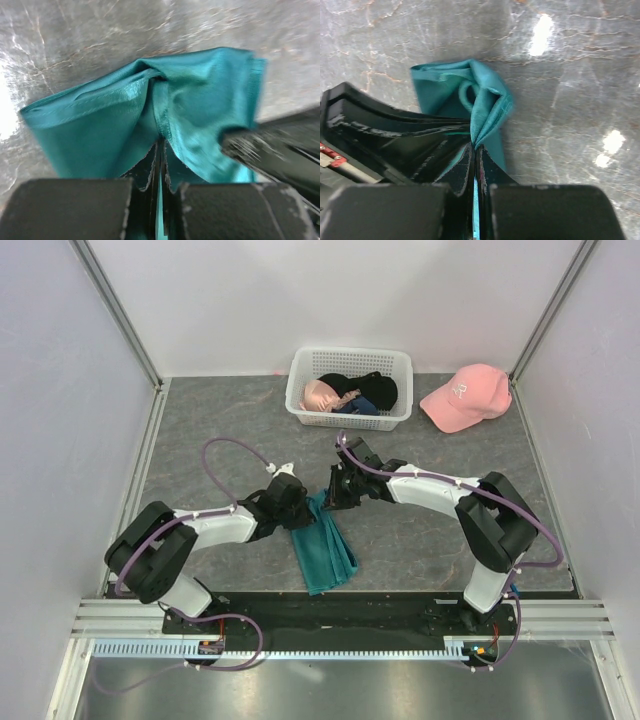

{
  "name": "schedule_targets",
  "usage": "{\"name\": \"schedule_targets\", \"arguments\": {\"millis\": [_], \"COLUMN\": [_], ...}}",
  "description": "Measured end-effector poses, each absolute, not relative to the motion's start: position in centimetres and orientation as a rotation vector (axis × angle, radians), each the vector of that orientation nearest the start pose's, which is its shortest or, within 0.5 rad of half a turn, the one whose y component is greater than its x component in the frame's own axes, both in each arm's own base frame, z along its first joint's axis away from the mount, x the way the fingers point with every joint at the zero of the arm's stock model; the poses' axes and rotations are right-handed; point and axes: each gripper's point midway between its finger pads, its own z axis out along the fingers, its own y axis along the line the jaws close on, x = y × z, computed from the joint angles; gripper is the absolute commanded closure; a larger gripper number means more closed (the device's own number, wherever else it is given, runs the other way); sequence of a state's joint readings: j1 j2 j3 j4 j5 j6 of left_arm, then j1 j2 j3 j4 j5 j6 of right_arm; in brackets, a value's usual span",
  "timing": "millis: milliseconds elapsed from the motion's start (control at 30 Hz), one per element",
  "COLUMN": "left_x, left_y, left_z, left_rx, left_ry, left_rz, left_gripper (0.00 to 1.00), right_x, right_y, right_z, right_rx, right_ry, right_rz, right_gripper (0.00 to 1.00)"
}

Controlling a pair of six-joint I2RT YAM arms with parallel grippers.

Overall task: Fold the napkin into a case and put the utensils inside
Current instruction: Fold the 2/3-rectangle-folded napkin at the center of the board.

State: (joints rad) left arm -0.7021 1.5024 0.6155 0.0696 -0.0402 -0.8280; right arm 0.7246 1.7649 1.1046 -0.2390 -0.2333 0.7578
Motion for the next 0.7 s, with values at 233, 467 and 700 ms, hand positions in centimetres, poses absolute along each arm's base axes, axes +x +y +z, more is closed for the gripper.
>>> {"name": "schedule_targets", "arguments": {"millis": [233, 467, 700], "left_x": [26.1, 26.4, 25.4], "left_y": [-25.7, -25.9, -24.3], "left_z": [2.0, 2.0, 2.3], "left_rx": [-0.165, -0.169, -0.189], "left_ry": [2.476, 2.47, 2.508], "left_rz": [-0.692, -0.705, -0.649], "left_gripper": [0.97, 0.97, 0.84], "right_x": [26.9, 27.1, 26.8], "right_y": [34.6, 36.1, 36.7], "right_z": [6.9, 6.3, 5.5], "right_rx": [-0.024, 0.139, 0.243], "right_ry": [2.673, 2.653, 2.656], "right_rz": [0.898, 0.98, 1.028], "right_gripper": [1.0, 1.0, 1.0]}}
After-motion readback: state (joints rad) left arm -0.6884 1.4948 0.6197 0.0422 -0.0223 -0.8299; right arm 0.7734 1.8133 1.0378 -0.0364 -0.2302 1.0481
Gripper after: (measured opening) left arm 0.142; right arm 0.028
